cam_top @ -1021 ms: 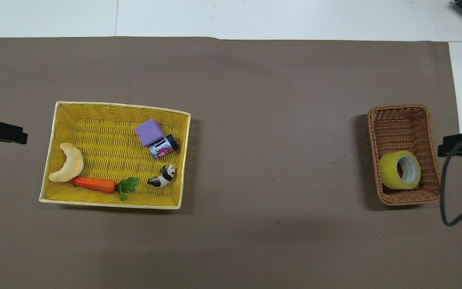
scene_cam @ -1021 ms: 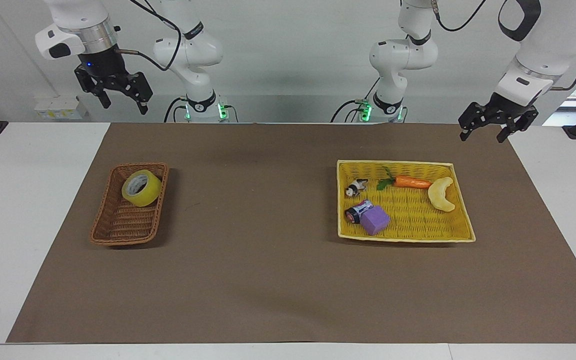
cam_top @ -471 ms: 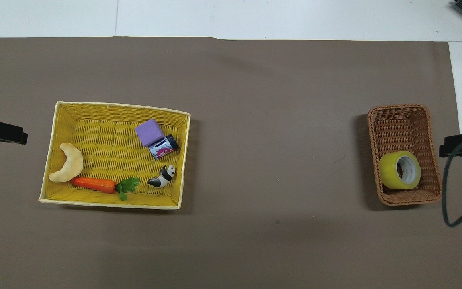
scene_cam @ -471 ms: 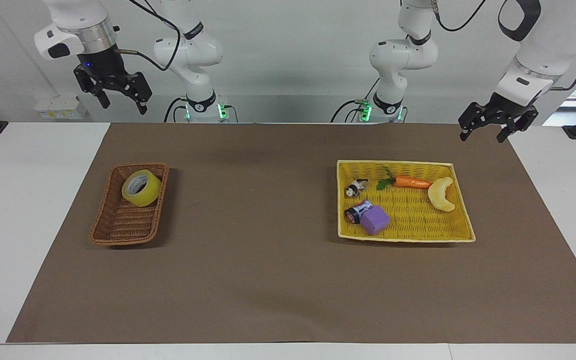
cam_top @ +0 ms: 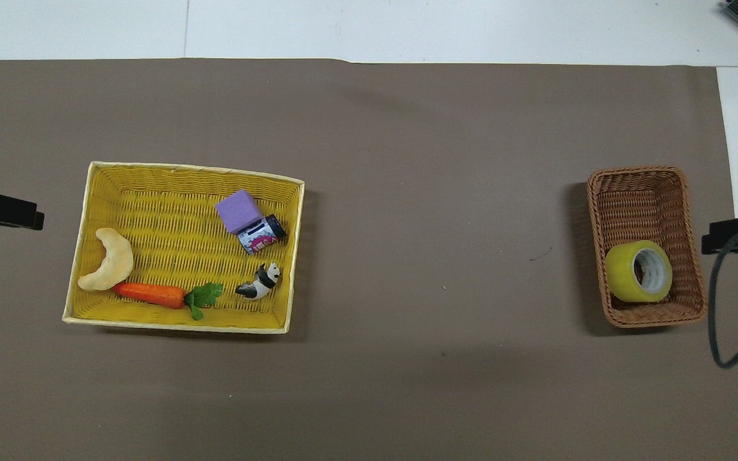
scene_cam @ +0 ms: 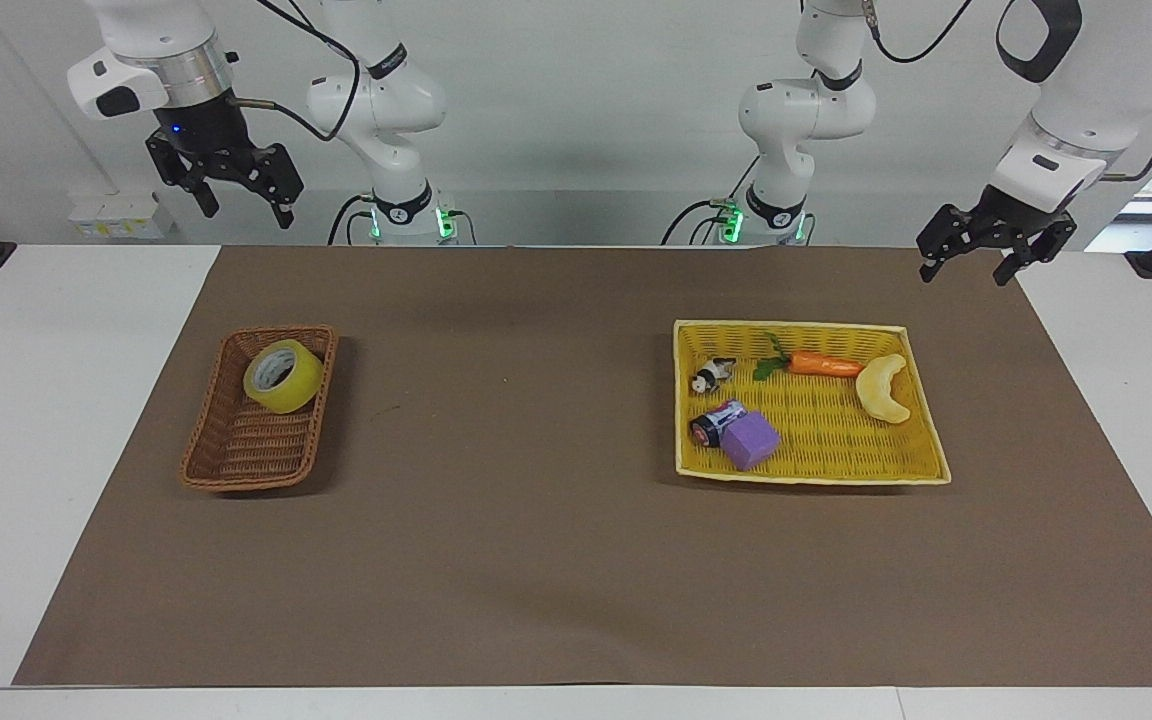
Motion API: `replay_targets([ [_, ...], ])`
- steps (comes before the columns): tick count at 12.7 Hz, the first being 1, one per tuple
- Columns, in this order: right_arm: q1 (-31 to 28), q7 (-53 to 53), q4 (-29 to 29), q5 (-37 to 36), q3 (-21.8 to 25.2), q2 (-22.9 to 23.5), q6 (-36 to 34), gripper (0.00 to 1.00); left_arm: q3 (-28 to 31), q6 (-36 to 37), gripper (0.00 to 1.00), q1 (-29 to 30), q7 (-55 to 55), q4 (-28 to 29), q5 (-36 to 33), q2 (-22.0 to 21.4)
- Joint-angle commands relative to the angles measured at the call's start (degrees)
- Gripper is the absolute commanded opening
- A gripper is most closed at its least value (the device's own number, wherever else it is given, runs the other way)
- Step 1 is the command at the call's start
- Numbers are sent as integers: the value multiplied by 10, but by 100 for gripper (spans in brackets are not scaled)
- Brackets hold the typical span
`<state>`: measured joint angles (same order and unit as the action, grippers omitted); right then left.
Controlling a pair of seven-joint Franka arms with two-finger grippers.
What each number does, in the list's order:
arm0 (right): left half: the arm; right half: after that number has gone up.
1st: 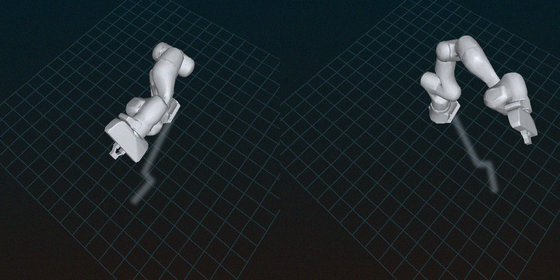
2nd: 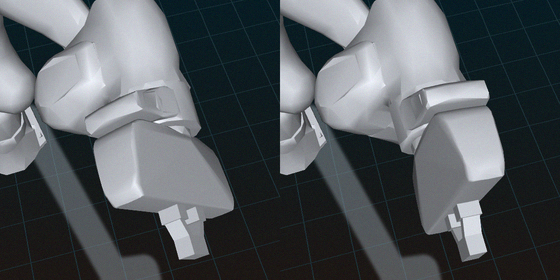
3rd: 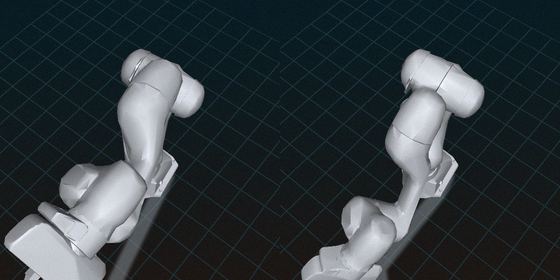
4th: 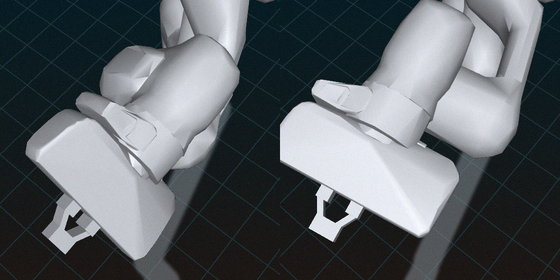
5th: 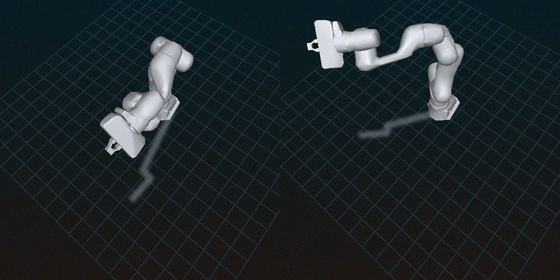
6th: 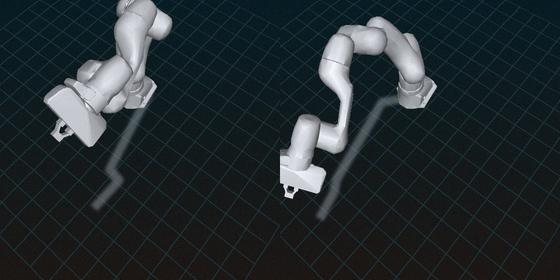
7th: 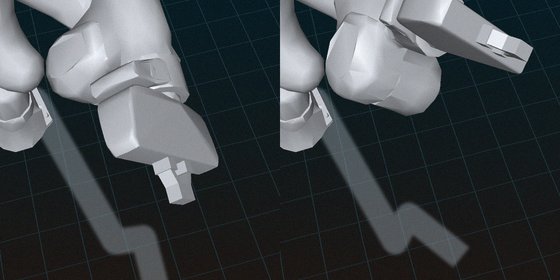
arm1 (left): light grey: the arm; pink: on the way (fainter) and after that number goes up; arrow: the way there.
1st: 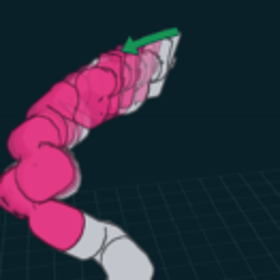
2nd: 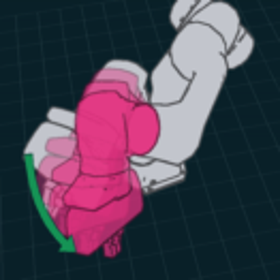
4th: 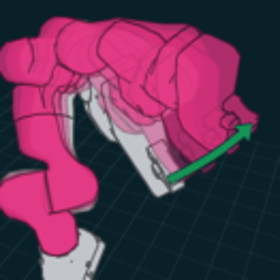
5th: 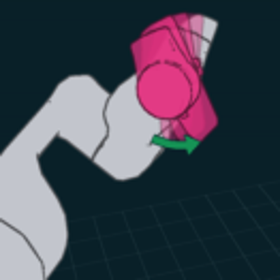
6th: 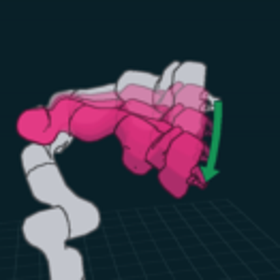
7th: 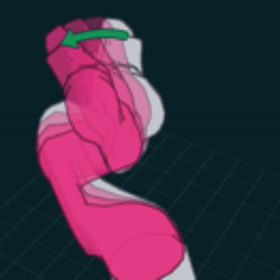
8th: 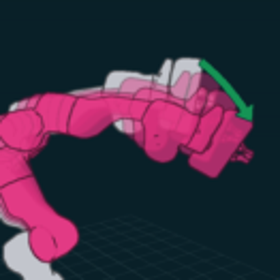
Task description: Move tape to another basket
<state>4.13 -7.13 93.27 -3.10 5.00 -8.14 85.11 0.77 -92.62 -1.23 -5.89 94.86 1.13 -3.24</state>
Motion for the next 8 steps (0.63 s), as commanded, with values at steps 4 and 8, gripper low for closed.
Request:
replay_targets([
  [4,-5,19,-5,2,-1,1,-9,100,4,9,100,-4,-1,1,-8,-7],
  [8,-5,38,1,2,-1,-3,-8,100,4,9,100,-4,-1,1,-8,-7],
])
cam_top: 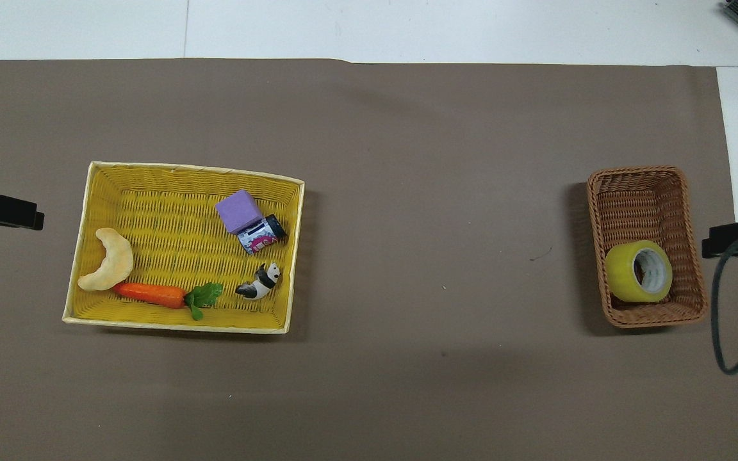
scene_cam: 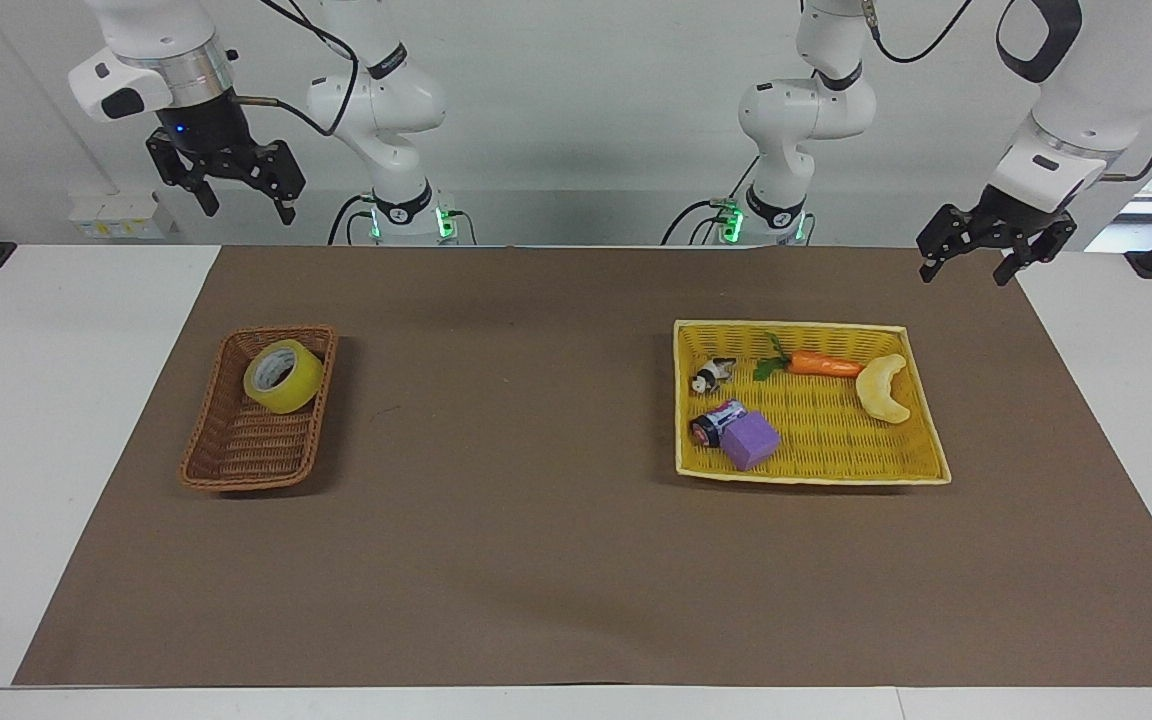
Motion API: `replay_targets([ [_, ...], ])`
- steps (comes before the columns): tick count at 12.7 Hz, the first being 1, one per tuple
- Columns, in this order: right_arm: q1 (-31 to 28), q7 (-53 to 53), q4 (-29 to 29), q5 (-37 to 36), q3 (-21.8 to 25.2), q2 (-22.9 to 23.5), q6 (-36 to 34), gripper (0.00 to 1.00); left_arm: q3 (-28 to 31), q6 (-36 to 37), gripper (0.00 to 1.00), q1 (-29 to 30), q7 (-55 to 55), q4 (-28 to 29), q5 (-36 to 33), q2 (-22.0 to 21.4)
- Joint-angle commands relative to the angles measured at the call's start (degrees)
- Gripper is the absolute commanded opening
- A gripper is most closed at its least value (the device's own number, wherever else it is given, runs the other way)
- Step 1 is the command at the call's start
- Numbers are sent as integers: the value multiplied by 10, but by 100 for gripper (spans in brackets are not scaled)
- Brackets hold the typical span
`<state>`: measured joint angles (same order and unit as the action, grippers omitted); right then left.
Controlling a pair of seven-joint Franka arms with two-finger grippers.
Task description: Move tape to another basket
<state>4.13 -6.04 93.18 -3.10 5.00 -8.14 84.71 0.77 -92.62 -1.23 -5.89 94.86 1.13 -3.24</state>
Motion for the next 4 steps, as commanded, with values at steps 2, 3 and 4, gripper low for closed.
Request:
replay_targets([
  [2,-6,43,2,2,-1,-4,-3,100,4,9,100,-4,-1,1,-8,-7],
  [3,-6,44,2,2,-1,-4,-3,100,4,9,100,-4,-1,1,-8,-7],
  [4,-6,44,2,3,-1,-4,-3,100,4,9,100,-4,-1,1,-8,-7],
])
